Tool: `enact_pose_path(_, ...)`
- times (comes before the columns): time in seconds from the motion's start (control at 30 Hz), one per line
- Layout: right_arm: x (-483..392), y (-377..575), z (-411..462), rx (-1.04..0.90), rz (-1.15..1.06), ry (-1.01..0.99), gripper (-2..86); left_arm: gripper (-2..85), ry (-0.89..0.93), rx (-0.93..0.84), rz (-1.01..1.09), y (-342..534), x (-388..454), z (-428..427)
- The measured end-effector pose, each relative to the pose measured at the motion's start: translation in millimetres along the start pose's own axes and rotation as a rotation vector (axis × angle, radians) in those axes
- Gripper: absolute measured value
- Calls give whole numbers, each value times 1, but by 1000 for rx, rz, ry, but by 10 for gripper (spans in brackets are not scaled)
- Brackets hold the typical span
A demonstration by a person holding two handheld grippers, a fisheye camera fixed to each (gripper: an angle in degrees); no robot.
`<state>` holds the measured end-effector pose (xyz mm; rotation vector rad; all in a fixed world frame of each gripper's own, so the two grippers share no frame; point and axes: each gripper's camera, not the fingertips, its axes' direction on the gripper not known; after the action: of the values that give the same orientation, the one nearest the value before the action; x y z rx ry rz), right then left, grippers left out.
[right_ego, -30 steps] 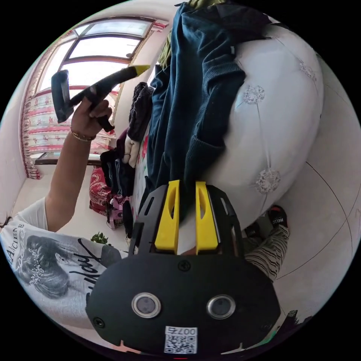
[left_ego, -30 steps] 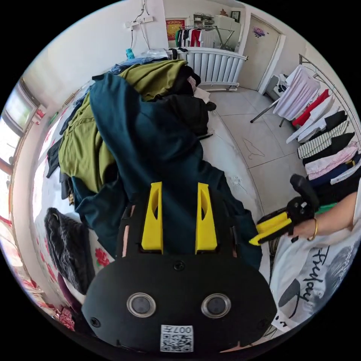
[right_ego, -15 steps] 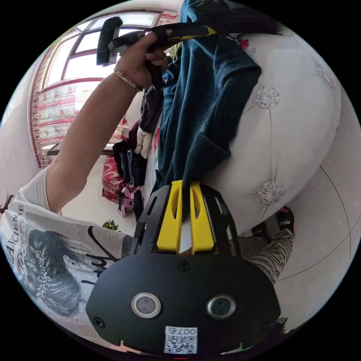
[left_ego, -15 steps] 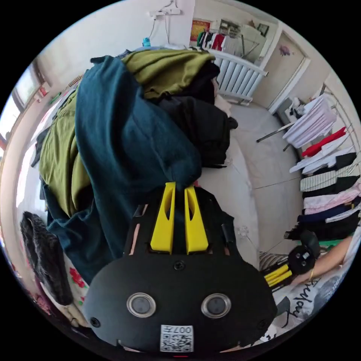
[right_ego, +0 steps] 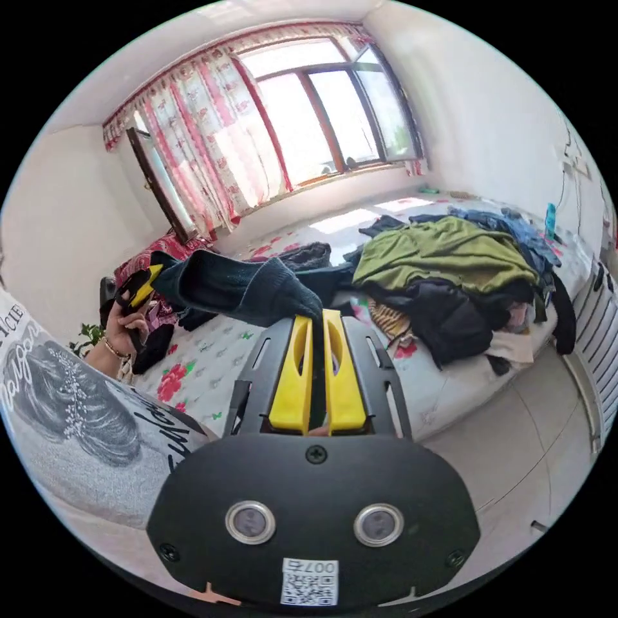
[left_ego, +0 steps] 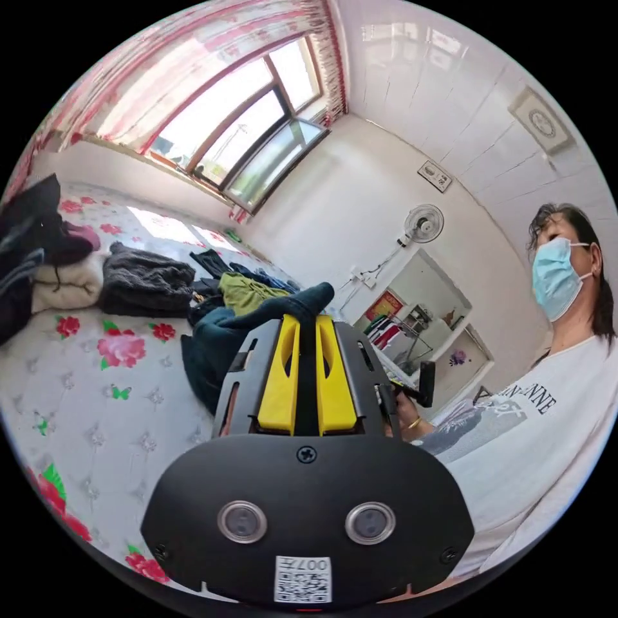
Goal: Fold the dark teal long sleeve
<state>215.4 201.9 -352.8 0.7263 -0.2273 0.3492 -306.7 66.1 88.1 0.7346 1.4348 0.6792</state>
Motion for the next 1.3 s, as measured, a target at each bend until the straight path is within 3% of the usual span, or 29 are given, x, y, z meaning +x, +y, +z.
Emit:
enact_pose_path(0.3, -194, -53, -117, 571, -455, -14, 30, 42, -333, 486, 472, -10, 204, -153)
enact_pose_path(0.4, -245, -67, -115, 678, -560, -28, 32, 42, -554, 579, 571, -14, 237, -166)
enact_pose_path(0.5, -284, -96, -76, 693, -626, -99, 35, 42, -683, 549, 487, -44, 216, -167)
enact_pose_path(0.63, -339, -164, 54, 518, -629, -135, 43, 46, -799, 412, 285, -106, 125, -149)
enact_pose_path(0.67, -345, -174, 81, 456, -608, -142, 45, 50, -828, 323, 154, -126, 79, -142)
enact_pose_path(0.73, -351, -193, 199, 124, -519, -191, 56, 67, -935, 175, -78, -138, 17, -133)
enact_pose_path(0.8, -334, -174, 273, -77, -431, -191, 65, 84, -1156, -51, -275, -122, -38, -122)
enact_pose_path(0.9, -279, -89, 365, -306, -349, -237, 83, 81, -1289, -202, -359, -55, -68, -120)
enact_pose_path(1.03, -187, 55, 465, -676, -188, -114, 93, 81, -1200, -366, -570, 48, -87, -122)
enact_pose_path(1.17, -146, 112, 510, -787, -144, -18, 97, 80, -1147, -458, -736, 116, -71, -116)
enact_pose_path(1.3, -132, 118, 573, -818, -214, 62, 96, 97, -1150, -535, -796, 115, -75, -102)
